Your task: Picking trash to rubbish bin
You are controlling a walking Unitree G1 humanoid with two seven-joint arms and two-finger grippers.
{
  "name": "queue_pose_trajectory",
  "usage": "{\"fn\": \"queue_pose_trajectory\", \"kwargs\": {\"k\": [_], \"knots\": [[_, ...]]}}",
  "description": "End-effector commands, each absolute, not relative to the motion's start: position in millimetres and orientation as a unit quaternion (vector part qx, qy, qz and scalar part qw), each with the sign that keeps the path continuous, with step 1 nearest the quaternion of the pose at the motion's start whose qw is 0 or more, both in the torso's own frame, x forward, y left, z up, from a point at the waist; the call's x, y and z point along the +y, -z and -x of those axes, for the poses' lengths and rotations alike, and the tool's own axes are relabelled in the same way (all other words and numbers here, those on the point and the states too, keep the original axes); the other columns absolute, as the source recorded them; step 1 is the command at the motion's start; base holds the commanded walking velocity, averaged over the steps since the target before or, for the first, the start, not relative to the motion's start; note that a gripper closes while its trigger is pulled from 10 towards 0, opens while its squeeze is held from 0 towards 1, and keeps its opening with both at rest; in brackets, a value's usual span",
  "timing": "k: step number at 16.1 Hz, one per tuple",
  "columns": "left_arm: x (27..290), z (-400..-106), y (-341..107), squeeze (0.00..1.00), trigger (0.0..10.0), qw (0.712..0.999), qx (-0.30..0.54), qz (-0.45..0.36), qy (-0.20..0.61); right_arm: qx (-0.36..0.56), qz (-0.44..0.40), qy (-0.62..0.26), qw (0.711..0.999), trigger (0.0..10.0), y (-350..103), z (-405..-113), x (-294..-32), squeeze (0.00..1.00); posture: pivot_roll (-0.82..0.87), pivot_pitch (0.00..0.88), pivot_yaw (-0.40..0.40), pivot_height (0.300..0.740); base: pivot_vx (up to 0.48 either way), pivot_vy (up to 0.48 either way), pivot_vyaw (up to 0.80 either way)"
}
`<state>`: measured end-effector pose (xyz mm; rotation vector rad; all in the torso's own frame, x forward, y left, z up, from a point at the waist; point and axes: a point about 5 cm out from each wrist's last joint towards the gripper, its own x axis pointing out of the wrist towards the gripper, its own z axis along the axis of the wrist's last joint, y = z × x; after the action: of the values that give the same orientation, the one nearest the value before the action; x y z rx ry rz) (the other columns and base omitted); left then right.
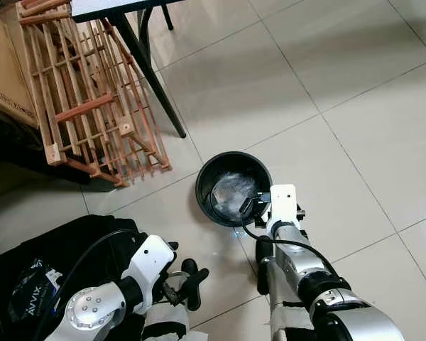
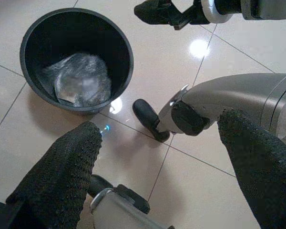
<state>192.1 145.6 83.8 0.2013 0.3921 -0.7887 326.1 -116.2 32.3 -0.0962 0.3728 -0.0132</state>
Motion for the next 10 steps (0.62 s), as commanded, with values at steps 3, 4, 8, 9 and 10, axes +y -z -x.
{"fn": "queue_pose_trajectory", "kwargs": {"k": [3,4,8,9,10], "knots": [[146.5,-185.7,-75.1,0.00,10.0,0.897,0.211,-0.096,0.378,0.205,0.056,-0.002,0.977,10.0,-20.1,-316.3,-113.6,0.86,0.18,0.560,0.143,0.740,0.000,0.000,0.00],[145.9,-186.4,-75.3,0.00,10.0,0.897,0.209,-0.096,0.378,0.201,0.060,0.000,0.978,10.0,-21.2,-317.1,-114.6,0.00,0.18,0.557,0.142,0.740,0.000,0.000,0.00],[137.7,-200.2,-74.6,0.00,10.0,0.900,0.192,-0.094,0.380,0.154,0.085,0.023,0.984,10.0,-33.8,-323.7,-128.3,0.00,0.15,0.496,0.126,0.740,0.000,0.000,0.00],[136.6,-202.5,-74.8,0.00,10.0,0.901,0.188,-0.094,0.379,0.143,0.080,0.026,0.986,10.0,-36.5,-324.2,-129.6,0.00,0.14,0.481,0.122,0.740,0.000,0.000,0.00],[134.2,-207.1,-75.4,0.00,10.0,0.902,0.181,-0.093,0.380,0.124,0.068,0.034,0.989,10.0,-41.4,-325.0,-132.5,0.00,0.13,0.460,0.118,0.740,0.000,0.000,0.00]]}}
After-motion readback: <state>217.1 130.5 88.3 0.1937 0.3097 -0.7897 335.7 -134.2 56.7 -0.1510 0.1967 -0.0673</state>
